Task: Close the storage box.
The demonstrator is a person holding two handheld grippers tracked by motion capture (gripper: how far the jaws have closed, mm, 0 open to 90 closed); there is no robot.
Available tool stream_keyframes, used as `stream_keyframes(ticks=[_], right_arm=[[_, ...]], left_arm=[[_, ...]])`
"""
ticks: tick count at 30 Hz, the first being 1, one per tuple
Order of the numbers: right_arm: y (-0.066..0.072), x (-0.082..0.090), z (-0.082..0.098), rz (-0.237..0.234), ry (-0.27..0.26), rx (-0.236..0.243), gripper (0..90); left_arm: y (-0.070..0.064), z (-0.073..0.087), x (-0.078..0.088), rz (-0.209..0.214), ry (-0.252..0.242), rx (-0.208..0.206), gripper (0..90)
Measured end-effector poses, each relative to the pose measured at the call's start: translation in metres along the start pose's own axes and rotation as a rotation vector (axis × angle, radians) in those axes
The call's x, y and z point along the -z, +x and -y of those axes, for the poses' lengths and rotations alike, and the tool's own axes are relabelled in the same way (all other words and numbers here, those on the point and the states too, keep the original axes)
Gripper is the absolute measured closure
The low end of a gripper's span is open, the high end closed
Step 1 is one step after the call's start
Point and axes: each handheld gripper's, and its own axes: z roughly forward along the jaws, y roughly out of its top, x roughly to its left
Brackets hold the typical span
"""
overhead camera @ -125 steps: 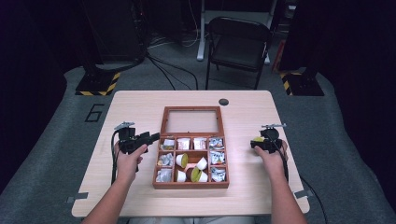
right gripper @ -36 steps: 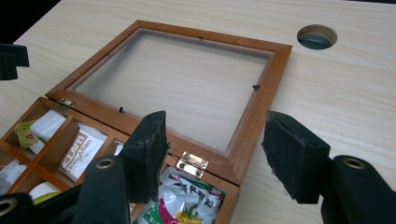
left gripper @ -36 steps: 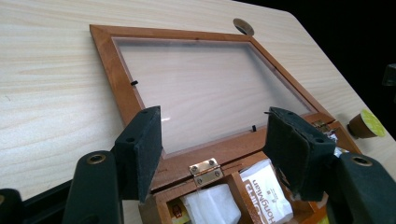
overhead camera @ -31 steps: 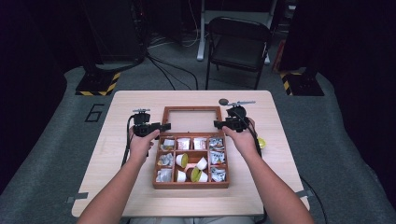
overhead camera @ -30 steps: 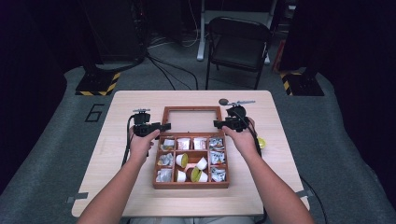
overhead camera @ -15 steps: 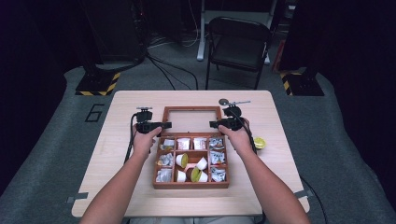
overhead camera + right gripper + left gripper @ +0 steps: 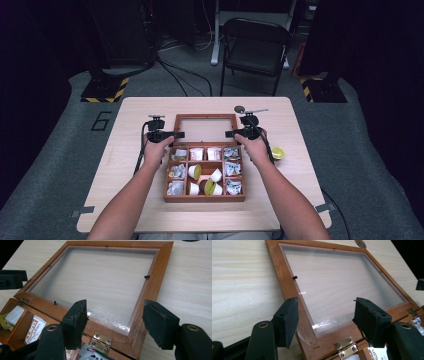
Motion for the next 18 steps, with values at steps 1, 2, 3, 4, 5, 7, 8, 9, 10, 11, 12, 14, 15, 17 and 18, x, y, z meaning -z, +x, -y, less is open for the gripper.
stream_keyframes(ticks=[1, 2, 3, 4, 5, 7, 8, 9, 10, 11, 12, 14, 15, 17, 18], right_arm=[[-0.0002, -0.0005, 0.0001, 0.001, 0.003, 0.000, 36.1], [-0.0003, -0.0010, 0.0002, 0.001, 0.005, -0.001, 36.0], [-0.0005, -0.0018, 0.0005, 0.002, 0.008, 0.000, 35.9], [-0.0005, -0.0024, 0.0007, 0.006, 0.011, -0.002, 35.8], [-0.0011, -0.0030, 0.0010, 0.008, 0.013, 0.000, 35.8], [-0.0016, -0.0044, 0.0015, 0.013, 0.021, 0.000, 35.6], [-0.0020, -0.0051, 0.0017, 0.017, 0.024, 0.001, 35.5], [-0.0023, -0.0054, 0.0018, 0.018, 0.026, 0.000, 35.5], [-0.0027, -0.0059, 0.0019, 0.018, 0.029, -0.003, 35.5], [-0.0030, -0.0065, 0.0020, 0.021, 0.032, -0.005, 35.5], [-0.0032, -0.0071, 0.0022, 0.021, 0.035, -0.007, 35.5], [-0.0032, -0.0081, 0.0025, 0.022, 0.037, -0.005, 35.5], [-0.0028, -0.0084, 0.0026, 0.023, 0.040, -0.008, 35.5], [-0.0025, -0.0094, 0.0029, 0.024, 0.042, -0.008, 35.5], [-0.0027, -0.0097, 0.0031, 0.022, 0.041, -0.003, 35.5]], left_arm=[[0.0003, -0.0001, -0.0001, 0.003, -0.002, 0.004, 36.3], [0.0004, -0.0001, -0.0002, 0.001, -0.001, 0.002, 36.4], [0.0005, 0.0000, -0.0003, 0.000, 0.000, 0.000, 36.3], [0.0006, 0.0003, -0.0010, -0.001, -0.004, 0.000, 36.4], [0.0006, 0.0004, -0.0012, -0.001, -0.001, 0.004, 36.3], [0.0007, 0.0008, -0.0016, -0.002, 0.004, -0.005, 36.3], [0.0000, 0.0010, -0.0019, -0.003, 0.000, 0.002, 36.3], [0.0003, 0.0008, -0.0018, -0.002, 0.005, -0.008, 36.3], [0.0001, 0.0009, -0.0021, -0.002, 0.003, -0.010, 36.3], [-0.0005, 0.0011, -0.0022, -0.001, 0.003, -0.006, 36.3], [-0.0007, 0.0011, -0.0023, 0.001, 0.005, -0.005, 36.3], [-0.0012, 0.0012, -0.0028, 0.001, 0.001, -0.009, 36.3], [-0.0015, 0.0013, -0.0030, -0.001, 0.000, -0.011, 36.3], [-0.0012, 0.0012, -0.0027, -0.003, 0.004, -0.020, 36.3], [-0.0008, 0.0011, -0.0024, -0.003, 0.005, -0.023, 36.3]])
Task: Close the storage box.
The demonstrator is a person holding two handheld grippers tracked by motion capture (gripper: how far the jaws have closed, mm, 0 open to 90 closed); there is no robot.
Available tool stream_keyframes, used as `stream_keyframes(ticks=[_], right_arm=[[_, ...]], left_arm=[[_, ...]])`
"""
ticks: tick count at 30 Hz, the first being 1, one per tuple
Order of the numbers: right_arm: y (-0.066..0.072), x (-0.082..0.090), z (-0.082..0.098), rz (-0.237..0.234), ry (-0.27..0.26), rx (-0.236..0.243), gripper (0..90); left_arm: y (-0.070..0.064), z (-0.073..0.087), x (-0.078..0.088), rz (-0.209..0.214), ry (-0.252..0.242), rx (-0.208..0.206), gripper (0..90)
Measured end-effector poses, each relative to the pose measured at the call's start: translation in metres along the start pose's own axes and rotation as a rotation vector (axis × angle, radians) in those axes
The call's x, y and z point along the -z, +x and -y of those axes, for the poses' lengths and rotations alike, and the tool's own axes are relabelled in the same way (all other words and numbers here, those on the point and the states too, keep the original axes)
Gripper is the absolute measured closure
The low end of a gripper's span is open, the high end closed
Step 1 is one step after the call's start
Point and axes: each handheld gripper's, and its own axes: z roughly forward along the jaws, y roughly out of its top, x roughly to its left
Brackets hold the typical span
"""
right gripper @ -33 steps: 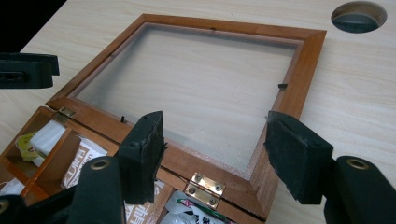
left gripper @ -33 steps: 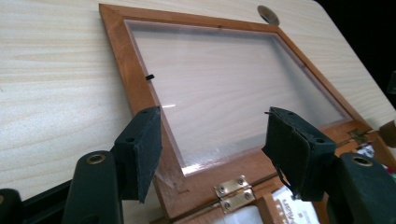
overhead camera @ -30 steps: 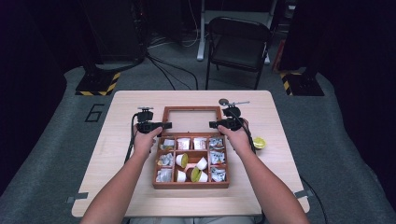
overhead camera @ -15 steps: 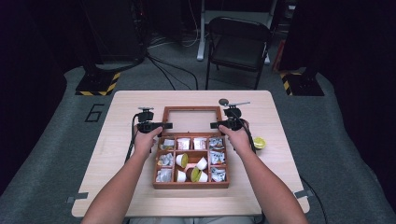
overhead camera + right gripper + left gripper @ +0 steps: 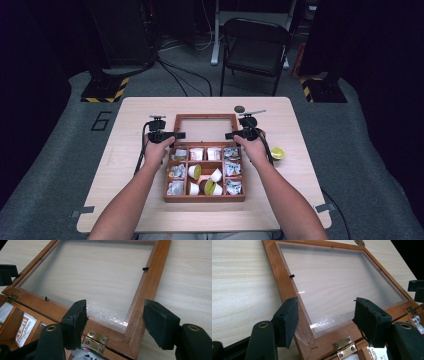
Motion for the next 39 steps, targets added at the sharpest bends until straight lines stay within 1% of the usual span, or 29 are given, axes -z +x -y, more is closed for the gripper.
stream_keyframes(ticks=[4, 8, 11, 13, 17, 19, 20, 23, 25, 27, 28, 31, 32, 33, 35, 37, 39], right_arm=[[0.001, -0.001, 0.000, -0.001, 0.005, 0.000, 35.5], [0.001, -0.001, 0.000, -0.004, 0.006, -0.002, 35.5], [0.001, -0.002, 0.000, -0.003, 0.011, -0.001, 35.6], [0.001, -0.002, 0.001, -0.002, 0.010, 0.000, 35.5], [0.000, -0.003, 0.000, -0.001, 0.012, -0.002, 35.6], [0.000, -0.004, 0.000, -0.003, 0.009, 0.001, 35.7], [0.000, -0.004, 0.000, -0.003, 0.010, -0.005, 35.8], [0.000, -0.003, 0.000, -0.003, 0.010, -0.010, 36.0], [-0.001, -0.003, 0.000, 0.003, 0.010, -0.003, 35.9], [-0.002, -0.003, 0.000, 0.005, 0.007, -0.009, 35.9], [-0.003, -0.002, 0.000, 0.007, 0.008, -0.011, 35.8], [-0.004, -0.002, 0.001, 0.011, 0.007, -0.008, 35.6], [-0.004, -0.002, 0.000, 0.014, 0.011, -0.019, 35.5], [-0.005, -0.003, 0.001, 0.016, 0.013, -0.012, 35.5], [-0.007, -0.004, 0.002, 0.017, 0.021, -0.014, 35.5], [-0.007, -0.005, 0.003, 0.014, 0.024, -0.035, 35.6], [-0.009, -0.008, 0.005, 0.011, 0.030, -0.036, 35.5]], left_arm=[[0.000, 0.000, 0.001, -0.002, 0.002, 0.005, 36.3], [0.001, 0.000, 0.002, -0.006, 0.009, -0.003, 36.3], [0.001, 0.000, 0.002, -0.011, 0.004, 0.004, 36.3], [0.003, 0.000, 0.003, -0.015, 0.006, -0.004, 36.3], [0.003, 0.000, 0.004, -0.020, 0.007, 0.009, 36.3], [0.004, 0.000, 0.003, -0.022, 0.013, 0.009, 36.3], [0.005, 0.000, 0.003, -0.026, 0.018, 0.008, 36.3], [0.007, 0.001, 0.003, -0.022, 0.023, 0.005, 36.3], [0.006, 0.001, 0.002, -0.018, 0.022, 0.015, 36.2], [0.006, 0.001, 0.002, -0.014, 0.023, 0.024, 36.3], [0.006, 0.001, 0.002, -0.014, 0.026, 0.016, 36.2], [0.006, 0.002, 0.000, -0.018, 0.027, 0.015, 35.8], [0.006, 0.002, 0.000, -0.019, 0.029, 0.019, 35.7], [0.006, 0.002, -0.001, -0.020, 0.027, 0.021, 35.4], [0.007, 0.003, -0.002, -0.022, 0.034, 0.024, 35.2], [0.007, 0.003, -0.003, -0.023, 0.041, 0.024, 35.0], [0.008, 0.004, -0.004, -0.022, 0.043, 0.026, 34.8]])
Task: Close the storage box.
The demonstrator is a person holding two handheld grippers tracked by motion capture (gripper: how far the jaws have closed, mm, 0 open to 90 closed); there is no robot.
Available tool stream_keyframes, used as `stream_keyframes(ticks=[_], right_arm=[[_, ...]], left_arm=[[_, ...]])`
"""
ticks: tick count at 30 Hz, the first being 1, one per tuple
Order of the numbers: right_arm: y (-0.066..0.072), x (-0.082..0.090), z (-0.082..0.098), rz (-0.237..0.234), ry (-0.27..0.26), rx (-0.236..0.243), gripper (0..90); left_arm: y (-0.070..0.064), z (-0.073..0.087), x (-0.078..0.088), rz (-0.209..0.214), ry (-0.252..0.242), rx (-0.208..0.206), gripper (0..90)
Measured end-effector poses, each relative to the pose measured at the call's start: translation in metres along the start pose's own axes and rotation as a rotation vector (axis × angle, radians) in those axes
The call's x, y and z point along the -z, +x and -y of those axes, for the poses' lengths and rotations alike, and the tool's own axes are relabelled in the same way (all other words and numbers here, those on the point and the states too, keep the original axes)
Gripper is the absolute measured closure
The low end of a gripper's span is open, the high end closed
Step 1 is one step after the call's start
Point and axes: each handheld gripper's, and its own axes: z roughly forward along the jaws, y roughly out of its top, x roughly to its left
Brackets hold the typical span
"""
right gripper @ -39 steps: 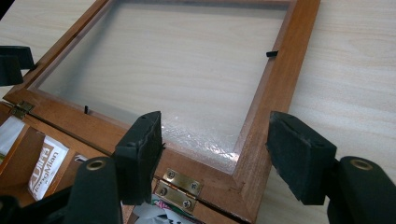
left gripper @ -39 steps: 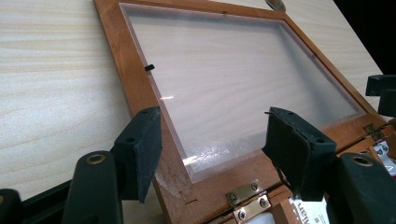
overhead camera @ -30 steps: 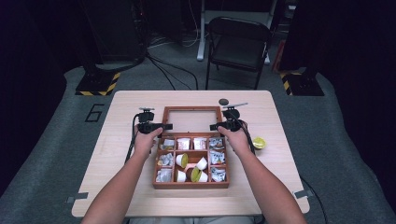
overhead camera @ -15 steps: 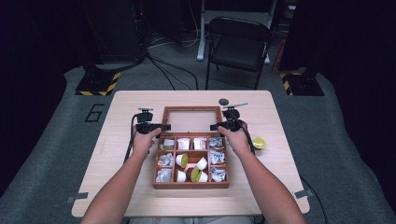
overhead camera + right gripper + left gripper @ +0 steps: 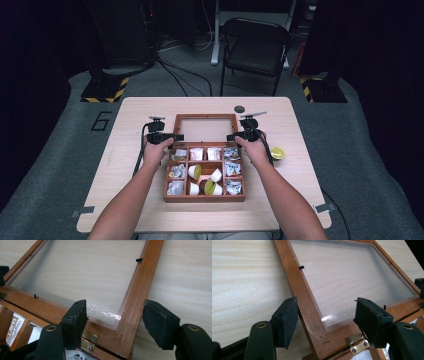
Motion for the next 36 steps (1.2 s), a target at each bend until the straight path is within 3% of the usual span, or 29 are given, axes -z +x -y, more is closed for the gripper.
stream_keyframes(ticks=[17, 29, 36], right_arm=[[-0.0037, -0.0069, 0.0001, -0.001, 0.007, -0.009, 34.9], [-0.0037, -0.0092, -0.0011, -0.001, 0.013, -0.018, 33.4], [-0.0052, -0.0104, -0.0015, -0.006, 0.013, -0.025, 32.7]], left_arm=[[0.0037, 0.0014, -0.0046, 0.010, 0.008, 0.028, 35.1], [0.0059, 0.0029, -0.0079, 0.005, 0.023, 0.015, 35.0], [0.0069, 0.0033, -0.0096, 0.017, 0.015, 0.042, 34.6]])
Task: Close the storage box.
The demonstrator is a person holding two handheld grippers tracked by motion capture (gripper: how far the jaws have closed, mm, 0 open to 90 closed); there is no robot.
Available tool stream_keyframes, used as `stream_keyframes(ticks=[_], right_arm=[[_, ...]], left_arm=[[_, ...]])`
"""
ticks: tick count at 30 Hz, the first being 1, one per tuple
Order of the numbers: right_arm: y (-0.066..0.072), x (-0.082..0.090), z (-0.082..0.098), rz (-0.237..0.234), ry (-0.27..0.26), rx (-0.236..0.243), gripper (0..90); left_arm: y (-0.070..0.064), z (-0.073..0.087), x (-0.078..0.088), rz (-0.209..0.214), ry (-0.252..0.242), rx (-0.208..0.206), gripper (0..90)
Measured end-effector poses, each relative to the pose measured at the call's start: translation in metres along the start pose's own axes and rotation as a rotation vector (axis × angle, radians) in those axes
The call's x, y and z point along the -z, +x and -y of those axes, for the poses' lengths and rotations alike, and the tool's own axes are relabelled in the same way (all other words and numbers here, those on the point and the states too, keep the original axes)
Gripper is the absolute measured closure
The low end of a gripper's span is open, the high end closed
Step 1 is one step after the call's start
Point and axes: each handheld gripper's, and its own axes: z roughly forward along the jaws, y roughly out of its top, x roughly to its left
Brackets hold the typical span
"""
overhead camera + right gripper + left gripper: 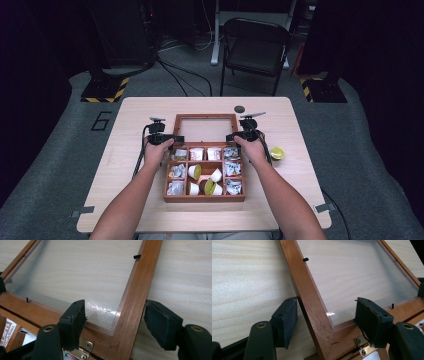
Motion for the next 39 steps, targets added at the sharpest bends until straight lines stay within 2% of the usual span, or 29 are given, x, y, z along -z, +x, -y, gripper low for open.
stream_keyframes(ticks=[3, 5, 15, 26, 31, 39], right_arm=[[0.0009, -0.0009, -0.0006, 0.000, 0.002, -0.010, 31.7], [0.0004, -0.0012, -0.0009, 0.002, 0.004, 0.001, 31.3], [-0.0006, -0.0031, -0.0017, -0.004, 0.006, -0.008, 30.1], [-0.0025, -0.0045, -0.0022, -0.017, 0.007, -0.030, 29.7], [-0.0050, -0.0062, -0.0021, -0.044, 0.007, -0.055, 30.2], [-0.0048, -0.0074, -0.0024, -0.042, 0.006, -0.051, 29.5]], left_arm=[[0.0021, -0.0001, -0.0010, 0.017, 0.006, 0.005, 34.7], [0.0014, -0.0001, -0.0019, 0.014, 0.000, 0.009, 34.8], [0.0008, -0.0001, -0.0017, 0.009, 0.002, -0.002, 34.3], [0.0010, 0.0000, -0.0018, 0.009, 0.002, -0.004, 34.2], [0.0011, -0.0001, -0.0018, 0.009, 0.003, -0.005, 34.2], [0.0014, -0.0002, -0.0020, 0.011, 0.003, -0.004, 34.1]])
